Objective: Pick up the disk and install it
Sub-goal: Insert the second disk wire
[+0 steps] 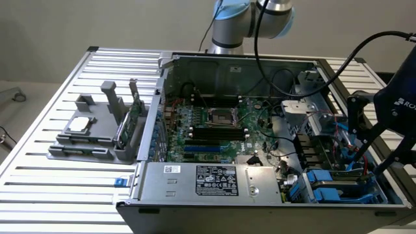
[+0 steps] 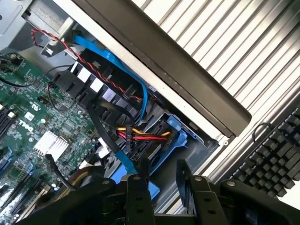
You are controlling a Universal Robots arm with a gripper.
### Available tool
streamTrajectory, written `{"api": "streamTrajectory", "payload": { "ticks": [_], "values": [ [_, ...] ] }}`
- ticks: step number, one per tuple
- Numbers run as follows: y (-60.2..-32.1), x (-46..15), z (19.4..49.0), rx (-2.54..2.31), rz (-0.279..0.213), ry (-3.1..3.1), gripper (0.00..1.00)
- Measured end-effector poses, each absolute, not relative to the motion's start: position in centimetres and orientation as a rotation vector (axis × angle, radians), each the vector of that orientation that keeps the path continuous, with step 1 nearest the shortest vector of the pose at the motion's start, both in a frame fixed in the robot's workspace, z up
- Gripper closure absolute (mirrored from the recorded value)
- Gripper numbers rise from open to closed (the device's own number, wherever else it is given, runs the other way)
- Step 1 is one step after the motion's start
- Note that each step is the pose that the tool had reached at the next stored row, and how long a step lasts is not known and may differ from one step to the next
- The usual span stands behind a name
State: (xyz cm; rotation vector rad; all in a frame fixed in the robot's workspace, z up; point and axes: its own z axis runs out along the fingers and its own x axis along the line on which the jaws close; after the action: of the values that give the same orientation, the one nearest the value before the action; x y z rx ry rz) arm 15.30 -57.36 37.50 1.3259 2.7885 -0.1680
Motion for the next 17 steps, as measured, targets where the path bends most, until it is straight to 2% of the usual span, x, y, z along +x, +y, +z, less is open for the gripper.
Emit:
{"api": "streamTrajectory", "payload": {
  "ticks": [17],
  "values": [
    [-59.3,15.7,37.1,1.357,-0.133,2.789,0.63]
  ]
}}
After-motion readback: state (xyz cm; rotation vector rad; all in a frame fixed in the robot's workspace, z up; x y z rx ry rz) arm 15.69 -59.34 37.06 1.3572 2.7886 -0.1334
